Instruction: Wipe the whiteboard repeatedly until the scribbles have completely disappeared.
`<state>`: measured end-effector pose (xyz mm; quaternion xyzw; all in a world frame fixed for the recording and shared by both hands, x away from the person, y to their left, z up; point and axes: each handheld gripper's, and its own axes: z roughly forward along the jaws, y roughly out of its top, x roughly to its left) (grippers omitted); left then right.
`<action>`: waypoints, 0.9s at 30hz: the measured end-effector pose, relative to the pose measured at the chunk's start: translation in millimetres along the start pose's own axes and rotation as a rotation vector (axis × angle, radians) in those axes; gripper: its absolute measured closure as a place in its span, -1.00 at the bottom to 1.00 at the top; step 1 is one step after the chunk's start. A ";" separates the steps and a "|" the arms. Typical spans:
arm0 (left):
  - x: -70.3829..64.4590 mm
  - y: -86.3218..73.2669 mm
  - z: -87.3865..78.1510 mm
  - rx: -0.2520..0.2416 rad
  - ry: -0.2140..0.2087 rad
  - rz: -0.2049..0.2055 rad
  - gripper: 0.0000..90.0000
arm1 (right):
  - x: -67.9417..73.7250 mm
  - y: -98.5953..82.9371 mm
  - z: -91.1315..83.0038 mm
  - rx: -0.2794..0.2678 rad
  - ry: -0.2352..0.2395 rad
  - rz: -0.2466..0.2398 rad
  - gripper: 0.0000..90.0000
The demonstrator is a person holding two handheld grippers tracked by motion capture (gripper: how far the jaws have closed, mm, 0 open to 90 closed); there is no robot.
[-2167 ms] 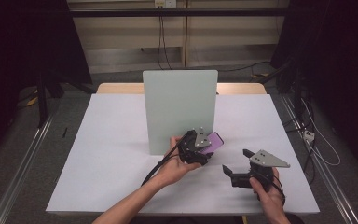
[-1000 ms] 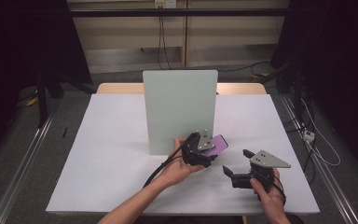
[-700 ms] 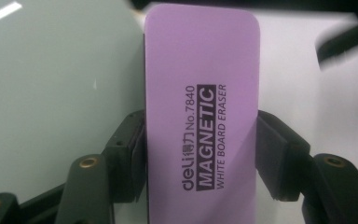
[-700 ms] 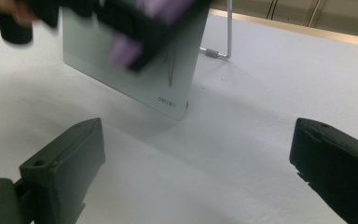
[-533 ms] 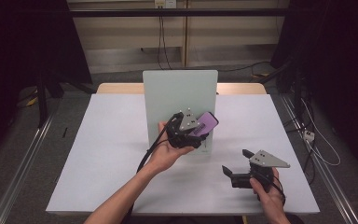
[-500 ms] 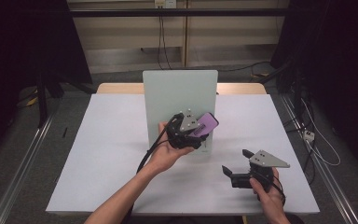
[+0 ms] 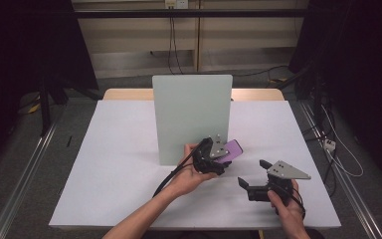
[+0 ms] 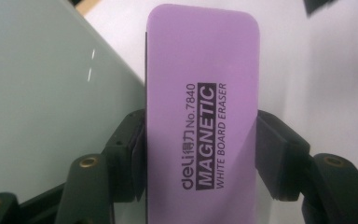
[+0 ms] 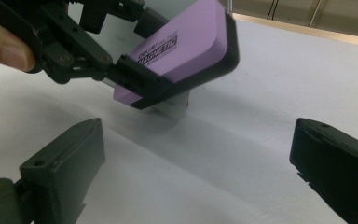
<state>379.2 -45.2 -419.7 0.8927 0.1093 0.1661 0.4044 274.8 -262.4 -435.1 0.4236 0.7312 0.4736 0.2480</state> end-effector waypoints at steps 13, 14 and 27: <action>-4.2 -6.9 0.9 0.103 -0.019 0.095 -0.09 | 0.6 0.5 2.1 0.004 -0.001 -0.001 -0.93; -5.1 -6.3 2.5 0.096 -0.024 0.094 -0.09 | 0.6 0.5 2.0 0.004 -0.002 -0.002 -0.94; -2.0 4.0 2.6 0.042 -0.010 0.103 -0.09 | -0.1 0.2 1.0 0.001 0.000 0.000 -0.93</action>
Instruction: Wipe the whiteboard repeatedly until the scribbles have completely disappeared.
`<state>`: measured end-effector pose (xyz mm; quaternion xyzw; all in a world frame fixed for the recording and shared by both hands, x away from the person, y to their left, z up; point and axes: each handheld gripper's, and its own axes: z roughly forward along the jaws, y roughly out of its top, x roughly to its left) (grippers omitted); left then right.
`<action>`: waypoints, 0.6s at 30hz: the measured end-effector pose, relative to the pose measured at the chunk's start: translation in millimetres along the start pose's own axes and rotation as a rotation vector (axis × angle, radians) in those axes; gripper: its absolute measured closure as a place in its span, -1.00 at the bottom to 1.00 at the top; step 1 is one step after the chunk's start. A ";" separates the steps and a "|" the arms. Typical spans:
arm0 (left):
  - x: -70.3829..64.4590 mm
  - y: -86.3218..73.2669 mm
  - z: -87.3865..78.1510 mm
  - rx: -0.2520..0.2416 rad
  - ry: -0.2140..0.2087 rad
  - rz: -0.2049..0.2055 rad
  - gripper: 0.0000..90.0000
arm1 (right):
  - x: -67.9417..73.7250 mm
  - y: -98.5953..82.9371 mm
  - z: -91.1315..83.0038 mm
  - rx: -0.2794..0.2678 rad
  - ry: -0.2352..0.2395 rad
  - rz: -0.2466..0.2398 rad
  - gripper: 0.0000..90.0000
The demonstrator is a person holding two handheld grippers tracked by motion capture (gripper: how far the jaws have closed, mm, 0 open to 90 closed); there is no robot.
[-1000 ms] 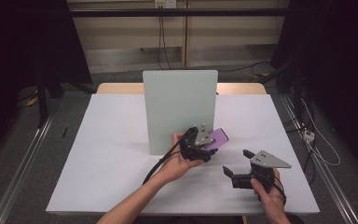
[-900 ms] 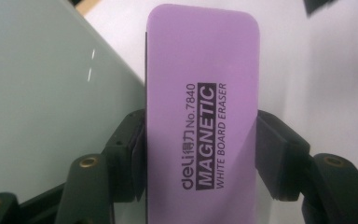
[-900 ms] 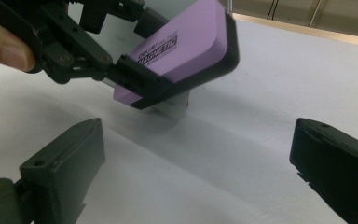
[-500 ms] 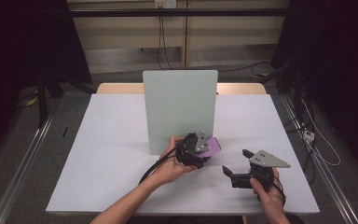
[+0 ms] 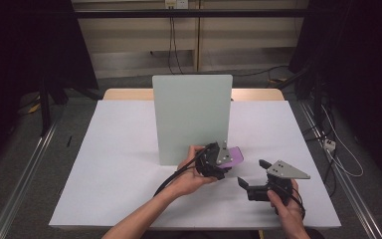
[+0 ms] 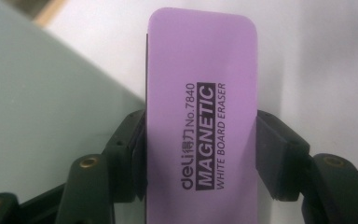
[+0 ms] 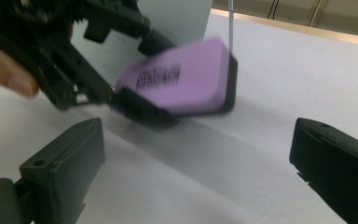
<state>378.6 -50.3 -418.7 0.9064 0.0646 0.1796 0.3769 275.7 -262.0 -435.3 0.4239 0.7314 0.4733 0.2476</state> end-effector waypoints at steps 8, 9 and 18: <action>39.7 13.1 -43.8 -0.112 0.089 -0.069 -0.09 | 0.6 0.2 0.7 0.002 -0.001 0.001 -0.93; 42.4 14.1 -47.3 -0.121 0.095 -0.073 -0.09 | 0.4 0.2 0.8 0.002 0.000 0.001 -0.93; 21.4 10.5 -22.3 -0.110 0.069 -0.007 -0.09 | 0.4 0.1 0.5 0.000 0.000 0.000 -0.93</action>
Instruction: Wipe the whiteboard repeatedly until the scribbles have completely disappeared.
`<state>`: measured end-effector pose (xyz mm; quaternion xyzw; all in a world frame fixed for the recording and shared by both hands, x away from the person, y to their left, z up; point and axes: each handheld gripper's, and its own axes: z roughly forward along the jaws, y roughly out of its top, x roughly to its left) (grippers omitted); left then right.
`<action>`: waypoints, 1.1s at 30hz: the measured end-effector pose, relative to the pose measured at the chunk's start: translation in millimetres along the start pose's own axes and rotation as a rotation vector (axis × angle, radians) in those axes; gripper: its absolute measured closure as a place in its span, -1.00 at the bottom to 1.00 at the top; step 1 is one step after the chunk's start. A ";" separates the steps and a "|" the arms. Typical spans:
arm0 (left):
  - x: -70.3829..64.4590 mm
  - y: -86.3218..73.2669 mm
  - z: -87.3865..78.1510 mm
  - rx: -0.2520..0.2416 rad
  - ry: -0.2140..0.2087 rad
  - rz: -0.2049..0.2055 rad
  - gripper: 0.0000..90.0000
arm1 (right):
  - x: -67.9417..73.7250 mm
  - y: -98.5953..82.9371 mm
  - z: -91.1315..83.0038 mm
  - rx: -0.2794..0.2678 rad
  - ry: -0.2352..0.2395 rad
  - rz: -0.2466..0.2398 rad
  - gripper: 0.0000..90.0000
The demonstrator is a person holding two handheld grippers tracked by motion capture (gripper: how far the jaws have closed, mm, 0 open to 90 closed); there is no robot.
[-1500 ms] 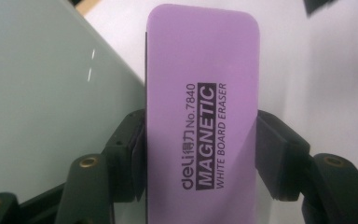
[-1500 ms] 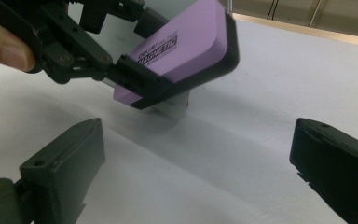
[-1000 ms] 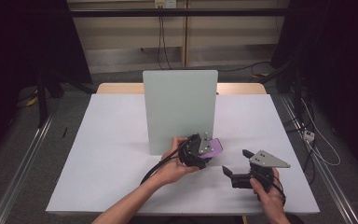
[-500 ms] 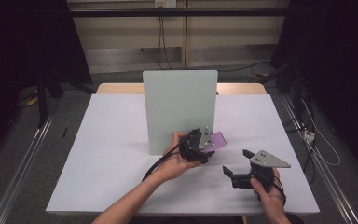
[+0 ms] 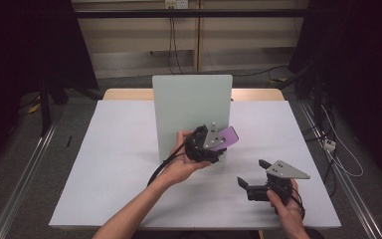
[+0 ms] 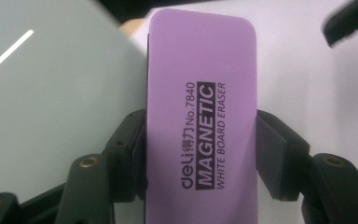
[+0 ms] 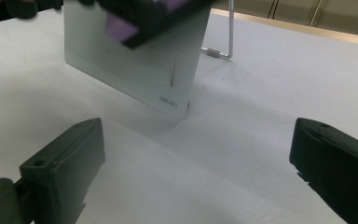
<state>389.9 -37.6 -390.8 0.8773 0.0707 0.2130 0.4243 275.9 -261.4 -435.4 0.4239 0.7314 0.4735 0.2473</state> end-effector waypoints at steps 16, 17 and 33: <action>-13.9 -6.0 15.8 0.037 -0.053 0.041 -0.09 | -0.8 -0.3 -2.1 -0.003 0.002 -0.002 -0.93; -6.5 -2.5 9.3 0.014 -0.039 0.022 -0.09 | -0.8 -0.3 -1.9 -0.003 0.002 0.000 -0.93; -35.8 -11.7 41.1 0.035 -0.110 0.088 -0.09 | -0.7 -0.3 -2.1 -0.003 0.001 -0.001 -0.93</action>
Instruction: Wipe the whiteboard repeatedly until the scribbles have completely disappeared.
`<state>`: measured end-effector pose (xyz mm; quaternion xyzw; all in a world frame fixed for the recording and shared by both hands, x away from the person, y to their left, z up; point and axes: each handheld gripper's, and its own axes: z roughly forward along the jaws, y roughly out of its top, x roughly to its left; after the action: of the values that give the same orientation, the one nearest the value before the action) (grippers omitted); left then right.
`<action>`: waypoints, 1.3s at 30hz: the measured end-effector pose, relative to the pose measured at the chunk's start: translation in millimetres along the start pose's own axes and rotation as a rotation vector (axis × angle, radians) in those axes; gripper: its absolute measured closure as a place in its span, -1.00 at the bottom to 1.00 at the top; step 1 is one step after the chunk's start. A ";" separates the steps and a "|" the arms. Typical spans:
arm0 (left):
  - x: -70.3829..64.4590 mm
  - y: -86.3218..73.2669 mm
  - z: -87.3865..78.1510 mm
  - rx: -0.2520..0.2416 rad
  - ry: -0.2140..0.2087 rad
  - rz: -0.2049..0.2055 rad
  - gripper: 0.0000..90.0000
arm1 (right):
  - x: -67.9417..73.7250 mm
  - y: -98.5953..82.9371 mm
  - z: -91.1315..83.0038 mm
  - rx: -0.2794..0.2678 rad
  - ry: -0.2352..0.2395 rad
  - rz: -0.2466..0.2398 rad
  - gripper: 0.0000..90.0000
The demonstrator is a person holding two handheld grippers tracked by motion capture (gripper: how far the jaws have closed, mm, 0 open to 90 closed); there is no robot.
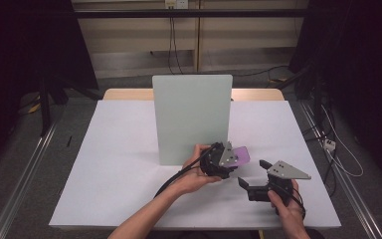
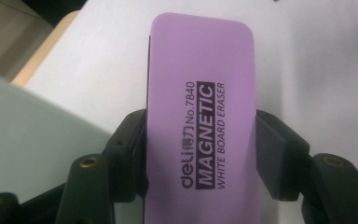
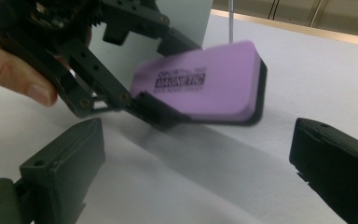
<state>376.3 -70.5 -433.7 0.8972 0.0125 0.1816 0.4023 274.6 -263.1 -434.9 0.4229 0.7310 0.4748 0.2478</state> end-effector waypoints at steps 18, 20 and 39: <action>29.6 1.5 -40.8 -0.067 0.095 -0.006 -0.09 | 0.2 -0.1 0.2 0.002 0.001 0.004 -0.93; 21.4 -2.6 -30.9 -0.041 0.063 0.020 -0.09 | 0.5 -0.1 -0.1 0.002 0.003 0.001 -0.93; 59.5 -50.1 -120.0 -0.046 0.208 -0.054 -0.09 | 0.9 0.1 2.0 0.007 -0.002 0.003 -0.93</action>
<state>397.7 59.4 -378.0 0.8635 0.0742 0.2629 0.4239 275.7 -261.3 -435.6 0.4251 0.7318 0.4723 0.2462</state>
